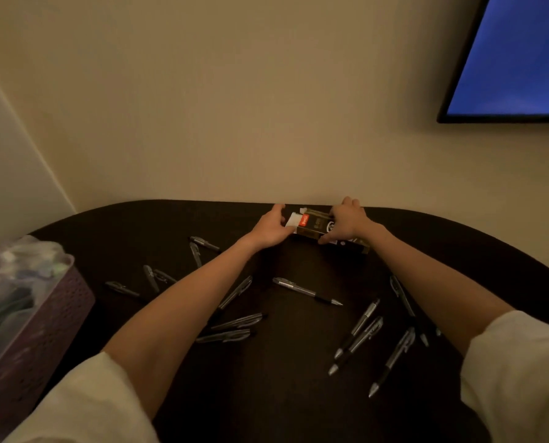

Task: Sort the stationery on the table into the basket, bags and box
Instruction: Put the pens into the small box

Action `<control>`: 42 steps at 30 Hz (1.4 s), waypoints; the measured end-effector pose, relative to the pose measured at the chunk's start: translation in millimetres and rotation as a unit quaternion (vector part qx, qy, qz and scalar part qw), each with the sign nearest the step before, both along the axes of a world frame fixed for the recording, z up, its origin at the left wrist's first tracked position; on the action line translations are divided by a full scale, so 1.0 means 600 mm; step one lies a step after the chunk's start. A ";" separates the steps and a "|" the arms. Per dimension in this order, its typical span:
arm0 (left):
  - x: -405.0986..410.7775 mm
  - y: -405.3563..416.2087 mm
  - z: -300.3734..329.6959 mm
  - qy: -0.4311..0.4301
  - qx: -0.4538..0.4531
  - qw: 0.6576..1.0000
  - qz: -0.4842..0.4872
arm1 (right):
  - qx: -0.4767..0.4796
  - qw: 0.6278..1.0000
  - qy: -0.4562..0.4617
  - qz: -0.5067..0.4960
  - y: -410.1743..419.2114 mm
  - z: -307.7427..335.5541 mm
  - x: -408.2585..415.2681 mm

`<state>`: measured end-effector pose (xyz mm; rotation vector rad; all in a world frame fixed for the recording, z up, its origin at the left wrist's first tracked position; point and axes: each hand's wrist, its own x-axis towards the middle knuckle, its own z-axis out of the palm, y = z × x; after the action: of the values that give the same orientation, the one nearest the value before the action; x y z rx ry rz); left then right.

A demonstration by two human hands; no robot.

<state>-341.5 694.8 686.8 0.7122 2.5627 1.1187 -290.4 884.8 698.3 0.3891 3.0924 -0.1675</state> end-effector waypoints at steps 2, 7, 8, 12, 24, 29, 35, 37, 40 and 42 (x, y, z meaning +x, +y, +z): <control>0.019 -0.016 0.016 -0.024 0.069 0.996 0.054 | -0.104 0.992 0.073 -0.017 -0.017 0.010 0.021; 0.083 -0.069 0.061 -0.138 0.246 0.957 0.071 | -0.269 0.954 0.130 0.017 -0.083 0.048 0.083; 0.098 -0.081 0.068 -0.141 0.264 0.952 0.065 | -0.281 0.950 0.129 0.032 -0.098 0.056 0.099; 0.149 -0.133 0.086 -0.141 0.319 0.935 0.064 | -0.372 0.919 0.092 0.090 -0.155 0.077 0.149; 0.261 -0.306 0.101 -0.152 0.349 0.907 0.179 | -0.341 0.905 0.089 0.237 -0.298 0.076 0.195; 0.309 -0.362 0.091 -0.150 0.335 0.911 0.185 | -0.099 0.961 0.010 0.259 -0.293 0.009 0.159; 0.347 -0.401 0.080 -0.072 0.255 0.948 0.177 | -0.024 0.969 0.002 0.244 -0.302 -0.030 0.136; 0.349 -0.410 0.080 -0.051 0.229 0.959 0.161 | 0.001 0.966 0.015 0.257 -0.305 -0.034 0.132; 0.350 -0.428 0.080 -0.027 0.194 0.970 0.141 | 0.023 0.963 0.018 0.269 -0.311 -0.035 0.129; 0.353 -0.438 0.077 -0.018 0.174 0.976 0.131 | 0.014 0.963 0.028 0.267 -0.311 -0.030 0.130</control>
<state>-129.8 431.8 733.0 0.4234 2.5084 1.6771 -212.2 698.0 680.0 -0.4578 3.1155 -0.1219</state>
